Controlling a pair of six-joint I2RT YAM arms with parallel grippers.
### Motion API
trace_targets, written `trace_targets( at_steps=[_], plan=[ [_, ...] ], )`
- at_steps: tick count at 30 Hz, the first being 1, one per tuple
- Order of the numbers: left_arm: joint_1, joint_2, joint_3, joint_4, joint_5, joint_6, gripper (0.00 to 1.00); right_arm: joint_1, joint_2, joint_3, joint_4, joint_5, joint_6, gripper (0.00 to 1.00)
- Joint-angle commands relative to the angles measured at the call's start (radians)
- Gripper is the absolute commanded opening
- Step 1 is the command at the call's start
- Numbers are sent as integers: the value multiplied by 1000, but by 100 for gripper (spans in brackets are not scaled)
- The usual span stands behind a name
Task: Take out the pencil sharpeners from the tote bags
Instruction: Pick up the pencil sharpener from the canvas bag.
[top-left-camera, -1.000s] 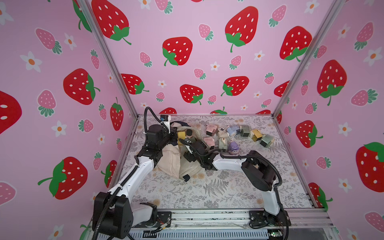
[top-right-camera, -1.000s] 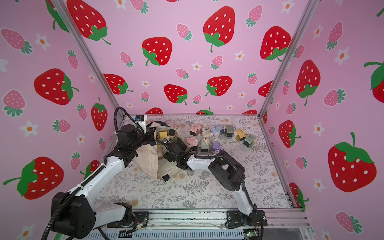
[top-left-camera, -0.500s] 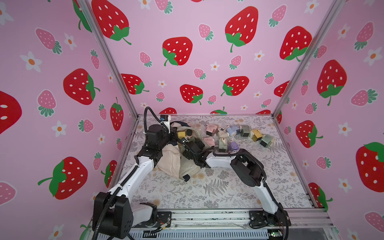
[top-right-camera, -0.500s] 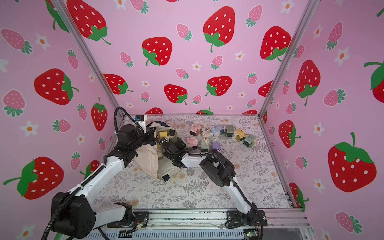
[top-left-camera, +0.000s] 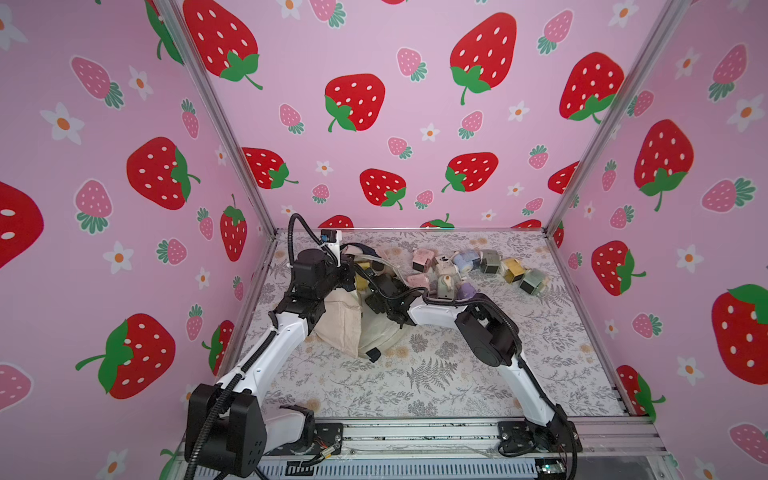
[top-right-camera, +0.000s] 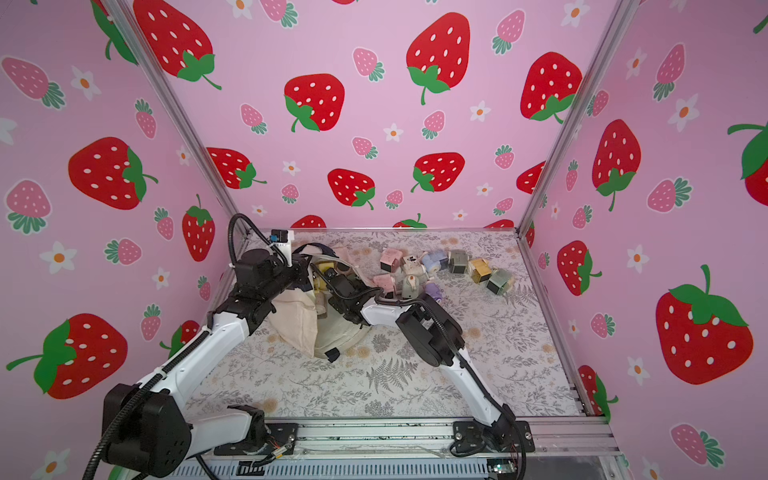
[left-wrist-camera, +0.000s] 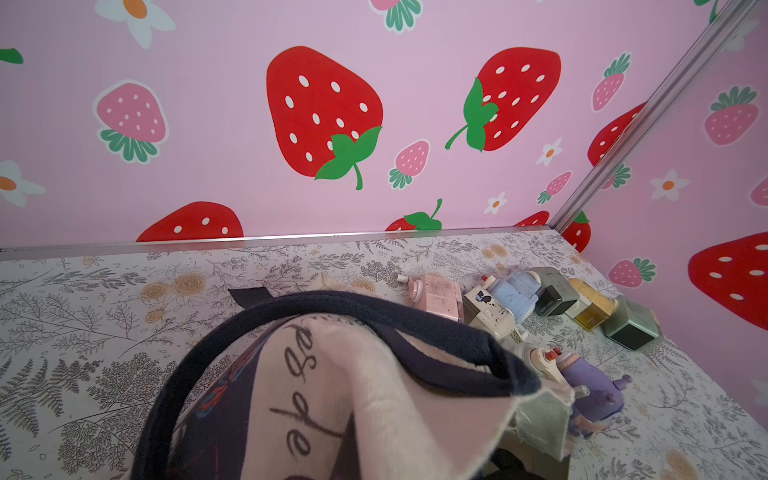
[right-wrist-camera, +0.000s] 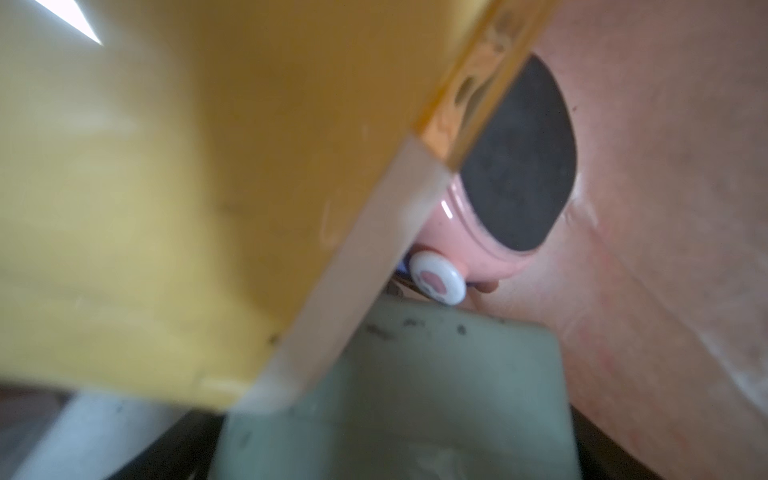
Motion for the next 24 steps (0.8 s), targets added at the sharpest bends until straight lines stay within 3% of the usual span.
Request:
trace_targets(
  at_steps=[1, 11, 24],
  plan=[
    [-8, -3, 79, 108, 55, 15, 0, -5, 49, 19, -89, -12, 24, 95],
    [-8, 1, 81, 107, 58, 17, 0, -4, -17, -31, -103, -87, 72, 73],
    [-9, 1, 81, 107, 57, 17, 0, 34, -196, -193, -31, -146, 44, 70]
  ],
)
